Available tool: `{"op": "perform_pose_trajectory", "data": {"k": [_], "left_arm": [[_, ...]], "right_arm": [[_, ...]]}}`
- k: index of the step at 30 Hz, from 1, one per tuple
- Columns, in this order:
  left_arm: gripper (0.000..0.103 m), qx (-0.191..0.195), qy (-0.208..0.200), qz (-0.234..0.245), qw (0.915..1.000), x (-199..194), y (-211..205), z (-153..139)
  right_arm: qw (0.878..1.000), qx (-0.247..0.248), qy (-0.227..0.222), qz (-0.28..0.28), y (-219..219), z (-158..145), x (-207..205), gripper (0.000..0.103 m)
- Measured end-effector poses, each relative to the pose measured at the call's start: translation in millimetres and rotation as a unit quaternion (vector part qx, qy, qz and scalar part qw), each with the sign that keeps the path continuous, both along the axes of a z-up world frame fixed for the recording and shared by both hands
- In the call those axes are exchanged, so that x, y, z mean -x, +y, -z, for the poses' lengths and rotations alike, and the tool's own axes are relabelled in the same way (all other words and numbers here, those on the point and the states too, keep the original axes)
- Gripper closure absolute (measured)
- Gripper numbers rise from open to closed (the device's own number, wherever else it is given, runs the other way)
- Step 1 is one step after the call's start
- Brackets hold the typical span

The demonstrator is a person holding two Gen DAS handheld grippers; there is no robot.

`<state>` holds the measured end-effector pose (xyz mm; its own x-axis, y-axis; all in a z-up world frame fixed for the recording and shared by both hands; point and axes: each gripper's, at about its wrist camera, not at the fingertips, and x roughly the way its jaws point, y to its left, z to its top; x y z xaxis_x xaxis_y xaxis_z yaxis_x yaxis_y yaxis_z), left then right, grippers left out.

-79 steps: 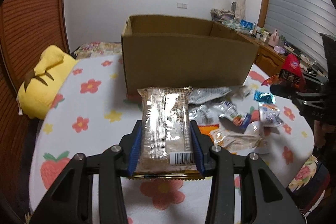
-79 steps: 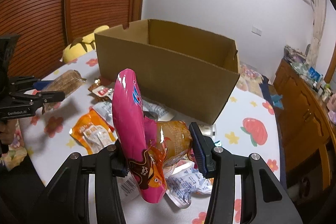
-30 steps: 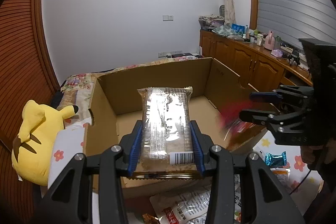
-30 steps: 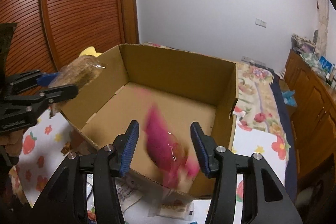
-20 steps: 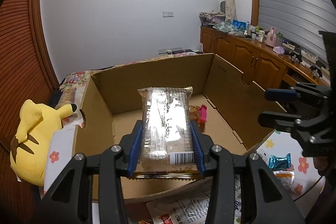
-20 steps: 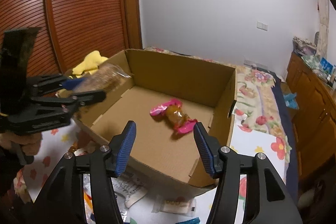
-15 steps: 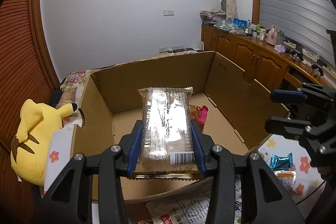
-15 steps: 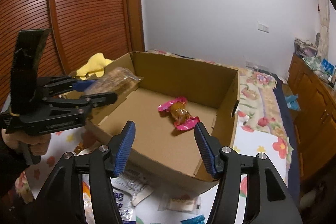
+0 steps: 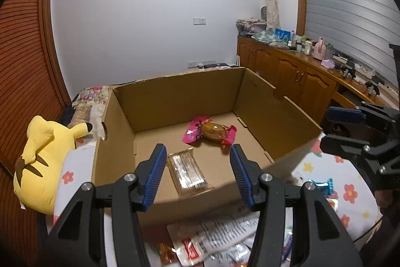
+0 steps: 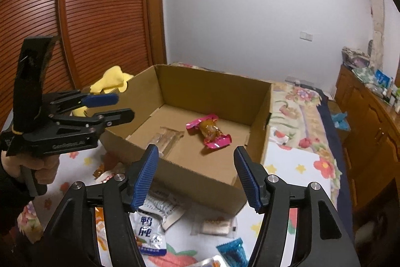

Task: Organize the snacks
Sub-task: 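Open the left tool to drop the wafer pack into the box, then move both tools back over the remaining snack packets on the table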

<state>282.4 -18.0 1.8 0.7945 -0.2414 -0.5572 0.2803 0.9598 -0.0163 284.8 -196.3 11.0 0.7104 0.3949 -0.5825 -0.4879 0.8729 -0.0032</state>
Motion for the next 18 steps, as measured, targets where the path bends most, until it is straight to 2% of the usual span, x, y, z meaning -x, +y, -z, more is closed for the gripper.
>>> {"op": "perform_pose_trajectory", "data": {"k": [9, 18], "left_arm": [[0.046, -0.001, -0.02, 0.015, 0.9997, 60, 3, -11], [0.044, -0.001, -0.02, 0.024, 0.9995, 101, 3, -4]], "right_arm": [[1.0, -0.007, -0.012, 0.021, -13, -8, 48, 0.034], [0.999, -0.008, -0.01, 0.04, -22, -2, 85, 0.031]]}}
